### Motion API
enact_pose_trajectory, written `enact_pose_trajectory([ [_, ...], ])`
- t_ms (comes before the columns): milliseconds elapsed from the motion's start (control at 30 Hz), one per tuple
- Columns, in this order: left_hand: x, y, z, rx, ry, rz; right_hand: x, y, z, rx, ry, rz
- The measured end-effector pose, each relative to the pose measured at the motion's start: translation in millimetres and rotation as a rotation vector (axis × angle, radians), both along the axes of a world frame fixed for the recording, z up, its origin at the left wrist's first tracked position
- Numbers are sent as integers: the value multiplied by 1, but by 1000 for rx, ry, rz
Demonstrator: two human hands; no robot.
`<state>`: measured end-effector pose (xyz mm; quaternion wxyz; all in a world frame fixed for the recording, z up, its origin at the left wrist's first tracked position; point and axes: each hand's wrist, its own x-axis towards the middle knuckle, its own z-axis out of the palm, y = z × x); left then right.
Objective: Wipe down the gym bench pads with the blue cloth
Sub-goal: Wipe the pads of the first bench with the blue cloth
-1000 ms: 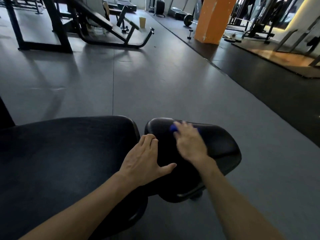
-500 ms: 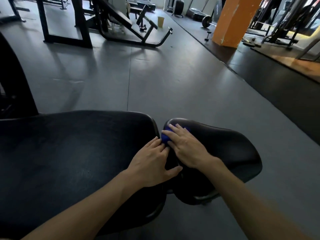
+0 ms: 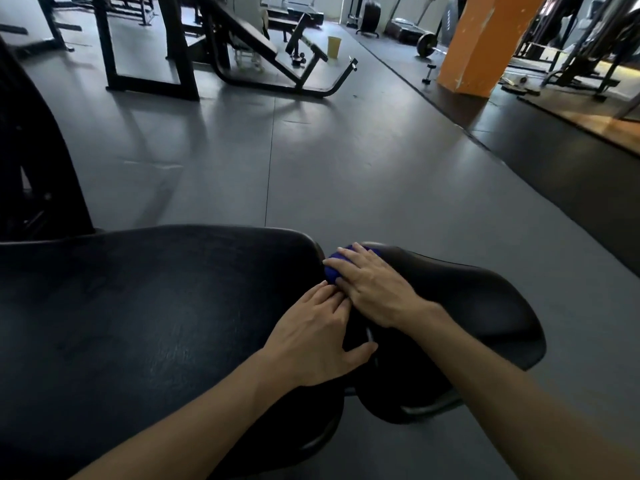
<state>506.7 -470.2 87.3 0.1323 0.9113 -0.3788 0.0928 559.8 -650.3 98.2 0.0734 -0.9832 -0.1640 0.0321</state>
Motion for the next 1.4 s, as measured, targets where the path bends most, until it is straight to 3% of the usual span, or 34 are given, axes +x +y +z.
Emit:
enact_pose_trajectory([
  [133, 0, 0, 0, 41, 20, 9, 17, -22, 22, 146, 39, -103],
  [233, -1, -2, 3, 42, 29, 13, 11, -64, 20, 278, -33, -304],
  [367, 0, -7, 3, 53, 46, 29, -17, -88, 12, 174, -93, -546],
  [533, 12, -11, -12, 140, -32, 59, -50, -15, -4, 88, -106, -67],
  [600, 14, -11, -17, 165, -25, 55, -51, -28, 4, 81, -73, 7],
  [767, 11, -20, -8, 111, -50, 133, -50, -110, 12, 199, -40, -244],
  [833, 14, -27, -8, 91, -34, 151, -47, -106, 10, 136, -38, -341],
  [900, 18, -34, -7, 82, 0, 162, -40, -70, 8, 51, -51, -263],
  [1033, 24, -42, -8, 162, -21, 154, -28, -33, 9, 111, -59, -79],
  [1100, 25, -44, -7, 132, -31, 170, -24, -63, 14, 149, -44, -126],
  [1267, 30, -64, 1, 99, 78, 182, -32, -150, 17, 125, -70, -545],
  [1400, 36, -85, 4, 113, 98, 176, -10, -98, 2, 83, -98, -397],
])
